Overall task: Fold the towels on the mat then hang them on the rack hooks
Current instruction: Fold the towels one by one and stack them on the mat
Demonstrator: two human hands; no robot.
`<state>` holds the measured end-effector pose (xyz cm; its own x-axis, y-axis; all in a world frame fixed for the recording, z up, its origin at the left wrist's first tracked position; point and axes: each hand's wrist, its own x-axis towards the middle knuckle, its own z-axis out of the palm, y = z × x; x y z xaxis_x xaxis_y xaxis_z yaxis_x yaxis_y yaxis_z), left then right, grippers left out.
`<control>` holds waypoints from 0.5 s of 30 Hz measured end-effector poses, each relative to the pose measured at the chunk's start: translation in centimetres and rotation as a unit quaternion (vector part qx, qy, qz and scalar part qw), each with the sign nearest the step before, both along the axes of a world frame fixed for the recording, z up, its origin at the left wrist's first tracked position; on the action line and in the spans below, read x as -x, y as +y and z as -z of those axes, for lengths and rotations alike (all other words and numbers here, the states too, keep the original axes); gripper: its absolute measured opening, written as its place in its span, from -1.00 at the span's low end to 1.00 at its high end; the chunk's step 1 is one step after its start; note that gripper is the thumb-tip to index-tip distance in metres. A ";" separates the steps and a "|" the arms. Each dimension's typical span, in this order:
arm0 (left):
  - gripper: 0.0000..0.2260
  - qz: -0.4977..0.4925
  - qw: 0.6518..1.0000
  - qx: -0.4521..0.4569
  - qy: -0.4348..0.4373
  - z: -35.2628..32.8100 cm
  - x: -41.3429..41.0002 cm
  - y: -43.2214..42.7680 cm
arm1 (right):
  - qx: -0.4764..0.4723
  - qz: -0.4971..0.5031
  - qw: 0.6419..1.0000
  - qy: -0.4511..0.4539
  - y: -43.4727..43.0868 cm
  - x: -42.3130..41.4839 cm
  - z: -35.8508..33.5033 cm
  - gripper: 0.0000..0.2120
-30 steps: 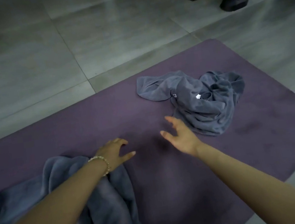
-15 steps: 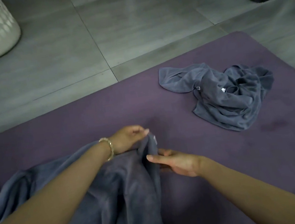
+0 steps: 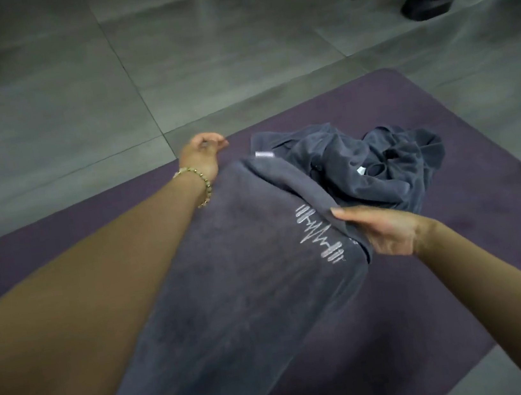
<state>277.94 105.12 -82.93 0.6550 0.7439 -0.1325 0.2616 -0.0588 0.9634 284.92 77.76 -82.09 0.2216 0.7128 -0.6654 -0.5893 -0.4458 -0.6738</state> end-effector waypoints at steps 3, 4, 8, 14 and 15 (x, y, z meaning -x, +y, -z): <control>-0.90 0.037 0.993 -0.077 0.080 3.0 1.1 -2.5 | 0.068 0.131 0.980 -0.137 -1.3 -0.4 3.7 -0.67; -0.82 0.069 0.987 -0.093 0.108 4.4 2.1 -3.9 | 0.100 0.156 0.963 -0.196 -1.9 -0.4 5.0 -0.72; -0.56 0.244 0.938 -0.188 0.157 8.3 6.7 -10.4 | 0.139 0.194 0.922 -0.304 -4.7 2.0 8.7 -0.70; -0.54 0.365 0.858 -0.227 0.280 10.9 8.8 -15.3 | 0.165 0.104 0.901 -0.387 -6.7 3.3 9.9 -0.59; -0.54 0.359 0.862 -0.222 0.279 10.9 8.8 -15.4 | 0.181 0.094 0.895 -0.397 -6.6 2.8 10.1 -0.65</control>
